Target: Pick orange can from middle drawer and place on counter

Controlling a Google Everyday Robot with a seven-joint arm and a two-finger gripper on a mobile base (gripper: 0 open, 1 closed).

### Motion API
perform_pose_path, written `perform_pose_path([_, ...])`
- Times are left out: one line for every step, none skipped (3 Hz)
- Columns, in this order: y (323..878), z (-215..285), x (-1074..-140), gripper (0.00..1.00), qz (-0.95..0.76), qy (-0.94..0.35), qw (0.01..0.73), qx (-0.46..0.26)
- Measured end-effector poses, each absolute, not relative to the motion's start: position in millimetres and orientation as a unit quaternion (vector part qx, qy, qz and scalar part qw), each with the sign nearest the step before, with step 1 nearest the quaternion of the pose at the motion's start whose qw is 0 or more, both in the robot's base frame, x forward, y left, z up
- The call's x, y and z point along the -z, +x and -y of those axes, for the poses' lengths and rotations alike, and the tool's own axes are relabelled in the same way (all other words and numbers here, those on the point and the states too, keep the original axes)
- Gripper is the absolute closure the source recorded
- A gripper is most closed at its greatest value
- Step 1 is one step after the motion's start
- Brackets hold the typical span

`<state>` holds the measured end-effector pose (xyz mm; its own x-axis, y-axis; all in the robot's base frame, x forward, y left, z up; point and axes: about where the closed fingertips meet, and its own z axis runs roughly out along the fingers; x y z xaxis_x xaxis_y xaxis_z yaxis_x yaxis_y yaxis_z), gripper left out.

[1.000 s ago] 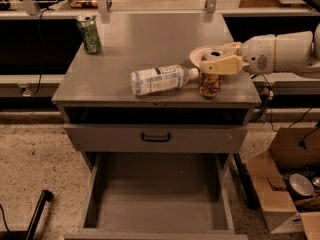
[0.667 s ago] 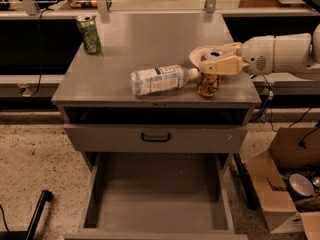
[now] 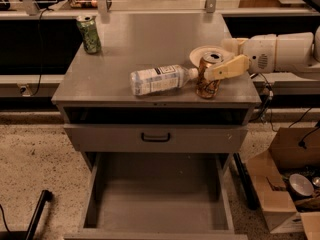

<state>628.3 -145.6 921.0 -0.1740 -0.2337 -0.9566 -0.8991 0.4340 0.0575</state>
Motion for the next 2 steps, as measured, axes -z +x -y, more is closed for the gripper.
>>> perform_pose_path([626.6,152.0,-944.0,0.0,-0.687,-0.428,0.494,-0.32])
perform_pose_path([616.3,158.6,-983.5,0.0,-0.661,-0.459,0.511,-0.3])
